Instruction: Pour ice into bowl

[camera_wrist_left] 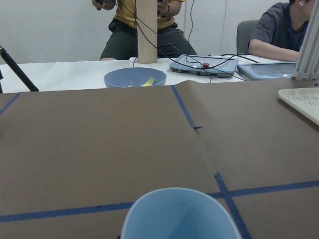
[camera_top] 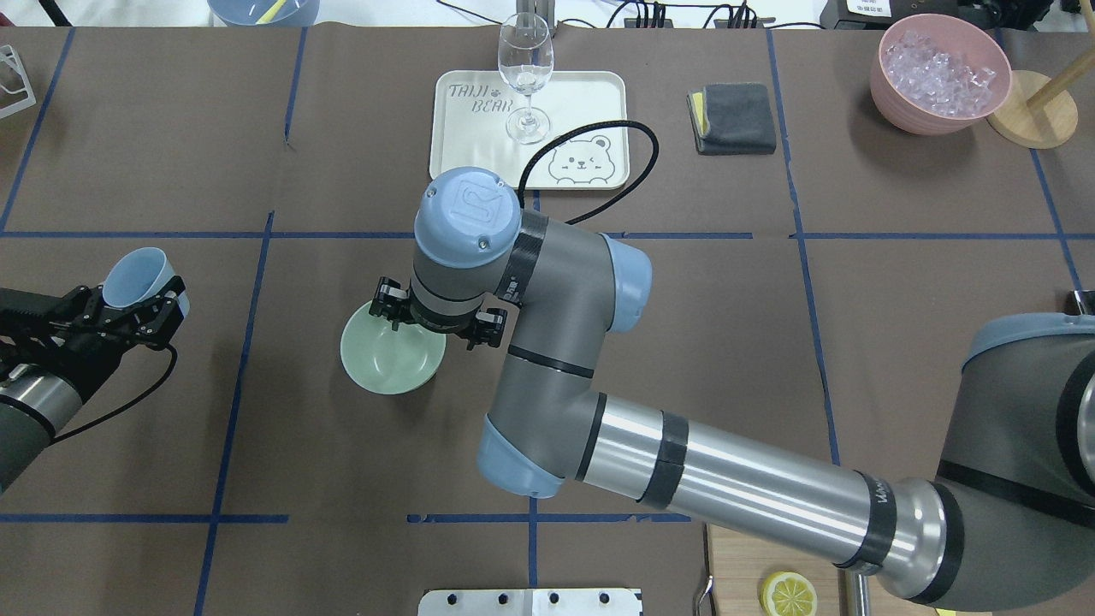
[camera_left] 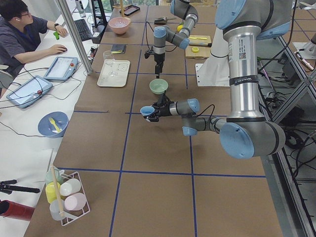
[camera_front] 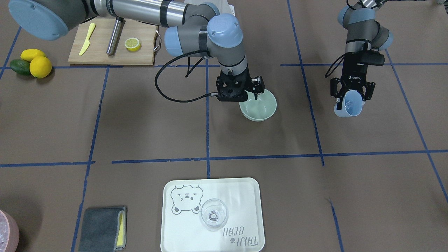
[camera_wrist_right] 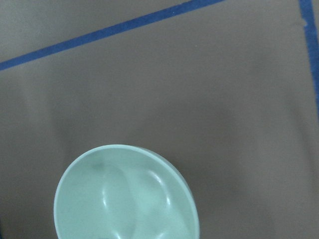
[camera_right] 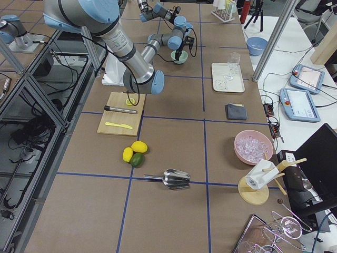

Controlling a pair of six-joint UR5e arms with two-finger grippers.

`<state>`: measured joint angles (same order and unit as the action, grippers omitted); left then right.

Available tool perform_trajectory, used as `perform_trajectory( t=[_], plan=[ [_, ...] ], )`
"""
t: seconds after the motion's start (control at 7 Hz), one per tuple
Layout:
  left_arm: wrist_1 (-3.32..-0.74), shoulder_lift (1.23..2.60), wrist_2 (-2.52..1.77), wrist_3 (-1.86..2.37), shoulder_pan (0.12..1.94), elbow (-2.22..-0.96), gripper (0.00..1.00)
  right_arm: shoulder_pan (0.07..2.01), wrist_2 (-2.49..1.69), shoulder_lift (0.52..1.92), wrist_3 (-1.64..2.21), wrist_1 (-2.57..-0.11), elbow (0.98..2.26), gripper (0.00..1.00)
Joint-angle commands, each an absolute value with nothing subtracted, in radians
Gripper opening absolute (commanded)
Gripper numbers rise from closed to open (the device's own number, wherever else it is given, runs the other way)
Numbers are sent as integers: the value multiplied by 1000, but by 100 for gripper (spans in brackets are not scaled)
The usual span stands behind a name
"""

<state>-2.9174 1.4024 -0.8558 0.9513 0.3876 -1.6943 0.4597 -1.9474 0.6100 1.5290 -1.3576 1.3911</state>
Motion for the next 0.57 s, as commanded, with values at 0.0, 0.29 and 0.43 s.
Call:
perform_trajectory(
  t=[0.0,0.29,0.43],
  plan=[
    [-2905,1413,-893,748,385,-1738,0,515,-1995,798,1525,-1397,1634,100],
    [-2902,1449,-821,730,382,-1743,0,578,-2022,946,1511,-1396,1764,100],
    [-2858,1486,-693,727,371,-1750,0,597,-2022,966,1497,-1394,1775,100]
  ],
)
